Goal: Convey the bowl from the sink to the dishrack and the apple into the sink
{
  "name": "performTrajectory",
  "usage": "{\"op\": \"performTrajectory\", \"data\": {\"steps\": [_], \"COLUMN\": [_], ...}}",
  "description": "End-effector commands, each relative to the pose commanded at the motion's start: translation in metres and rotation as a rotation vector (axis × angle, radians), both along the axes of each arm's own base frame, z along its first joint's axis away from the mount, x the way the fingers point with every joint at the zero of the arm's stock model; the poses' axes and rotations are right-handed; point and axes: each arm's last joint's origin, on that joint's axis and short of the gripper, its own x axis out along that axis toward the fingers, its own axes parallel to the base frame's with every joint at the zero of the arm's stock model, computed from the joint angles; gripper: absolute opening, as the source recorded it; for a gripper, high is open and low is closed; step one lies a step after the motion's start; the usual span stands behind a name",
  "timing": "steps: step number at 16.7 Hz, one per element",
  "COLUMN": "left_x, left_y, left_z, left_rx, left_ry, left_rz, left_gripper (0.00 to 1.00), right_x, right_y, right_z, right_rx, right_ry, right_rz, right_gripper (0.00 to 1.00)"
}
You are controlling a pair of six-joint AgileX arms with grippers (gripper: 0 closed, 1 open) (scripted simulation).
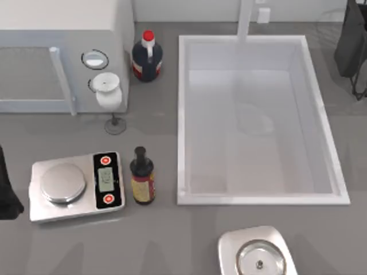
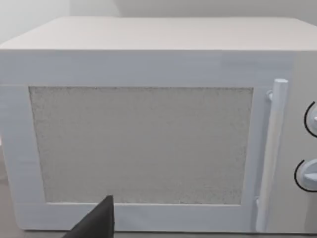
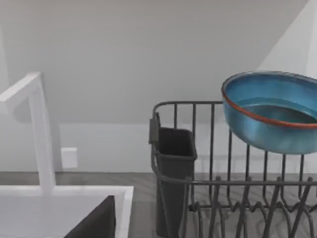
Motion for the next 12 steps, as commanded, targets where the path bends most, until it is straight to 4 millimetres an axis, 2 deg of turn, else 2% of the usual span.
{"op": "performTrajectory", "data": {"steps": [3,6,12], "left_x": [0.0,0.0,0.0], "left_y": [0.0,0.0,0.0], "left_z": [0.0,0.0,0.0], "left_rx": [0.0,0.0,0.0], "left_ry": [0.0,0.0,0.0], "left_rz": [0.0,0.0,0.0], "left_gripper": [1.0,1.0,1.0], "right_x": [-0.014,-0.019,-0.019], "right_y": [0.004,0.006,0.006], "right_z": [-0.031,-0.051,-0.055], "right_rx": [0.004,0.007,0.007], "right_ry": [0.014,0.028,0.032], "right_rz": [0.005,0.01,0.01], "right_gripper": [1.0,1.0,1.0]}}
